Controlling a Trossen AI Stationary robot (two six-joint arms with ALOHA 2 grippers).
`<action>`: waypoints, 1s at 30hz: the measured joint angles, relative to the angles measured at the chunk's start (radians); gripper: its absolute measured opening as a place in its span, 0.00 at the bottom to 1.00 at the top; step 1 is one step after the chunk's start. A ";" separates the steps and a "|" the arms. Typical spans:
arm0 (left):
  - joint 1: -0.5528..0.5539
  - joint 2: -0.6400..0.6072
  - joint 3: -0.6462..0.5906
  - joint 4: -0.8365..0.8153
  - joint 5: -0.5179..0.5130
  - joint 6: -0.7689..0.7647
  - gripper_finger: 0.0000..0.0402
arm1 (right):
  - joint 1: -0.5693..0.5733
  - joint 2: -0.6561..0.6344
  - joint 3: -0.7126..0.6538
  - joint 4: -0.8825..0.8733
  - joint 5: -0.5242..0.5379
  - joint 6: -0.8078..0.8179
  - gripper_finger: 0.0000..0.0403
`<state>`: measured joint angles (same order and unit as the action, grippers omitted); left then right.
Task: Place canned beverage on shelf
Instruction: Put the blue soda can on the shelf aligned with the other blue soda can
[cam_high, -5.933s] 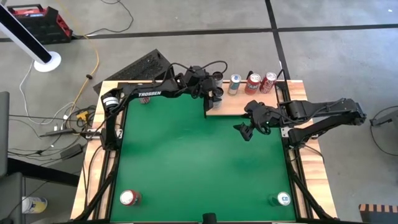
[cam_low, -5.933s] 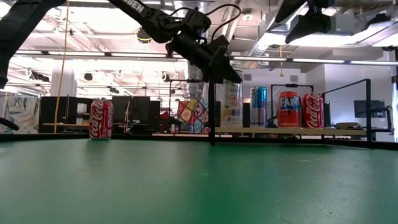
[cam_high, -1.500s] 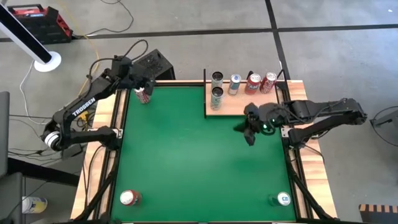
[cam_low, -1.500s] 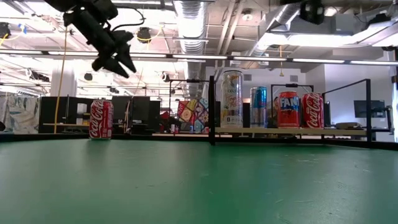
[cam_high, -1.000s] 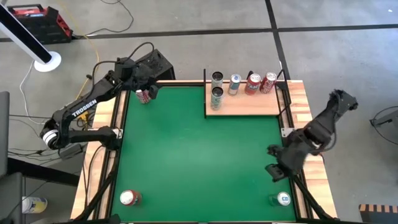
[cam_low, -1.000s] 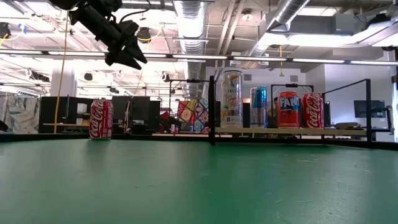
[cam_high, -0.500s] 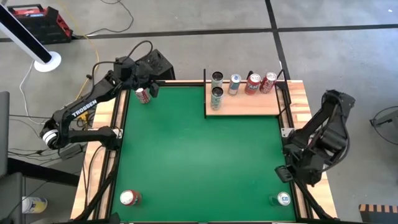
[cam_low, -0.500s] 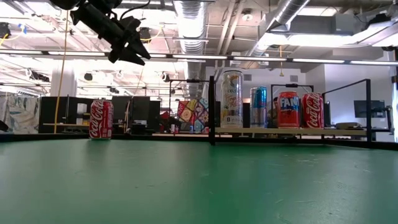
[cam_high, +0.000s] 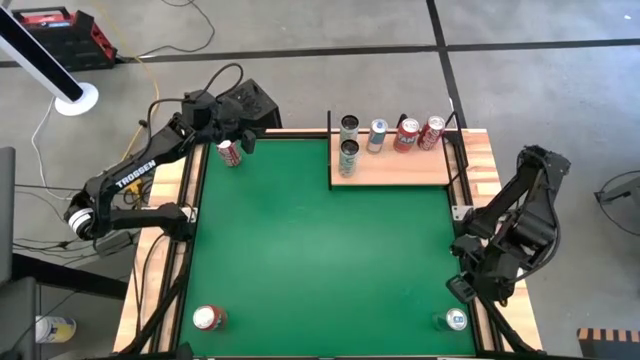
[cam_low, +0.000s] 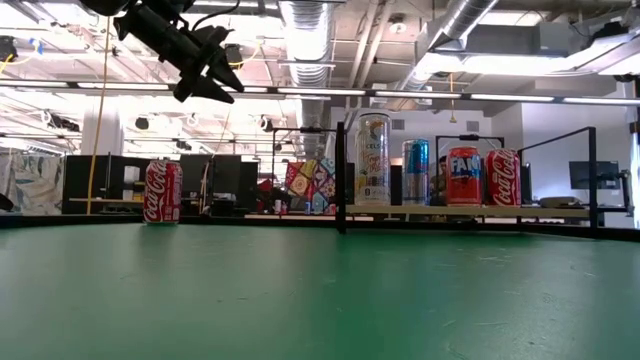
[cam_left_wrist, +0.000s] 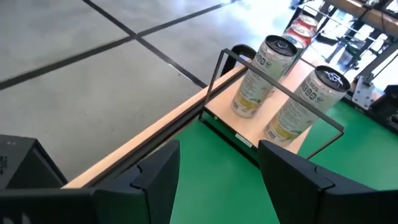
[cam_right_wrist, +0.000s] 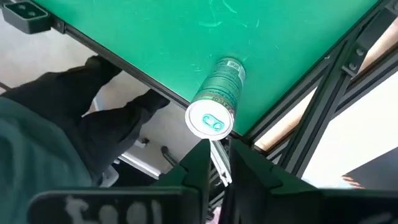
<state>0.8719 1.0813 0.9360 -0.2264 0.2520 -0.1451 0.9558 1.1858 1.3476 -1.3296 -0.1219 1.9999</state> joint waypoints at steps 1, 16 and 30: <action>0.000 0.000 0.000 0.000 0.003 -0.006 0.50 | 0.000 0.000 0.000 0.000 0.000 -0.008 0.24; -0.023 0.000 0.000 -0.003 0.002 -0.025 0.50 | 0.014 0.094 0.000 -0.002 -0.040 -0.019 0.76; -0.024 0.000 0.000 0.000 -0.001 -0.027 0.50 | 0.017 0.266 -0.001 0.090 -0.152 -0.034 0.99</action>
<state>0.8478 1.0813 0.9360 -0.2264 0.2510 -0.1722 0.9730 1.4515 1.3468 -1.2395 -0.2738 1.9657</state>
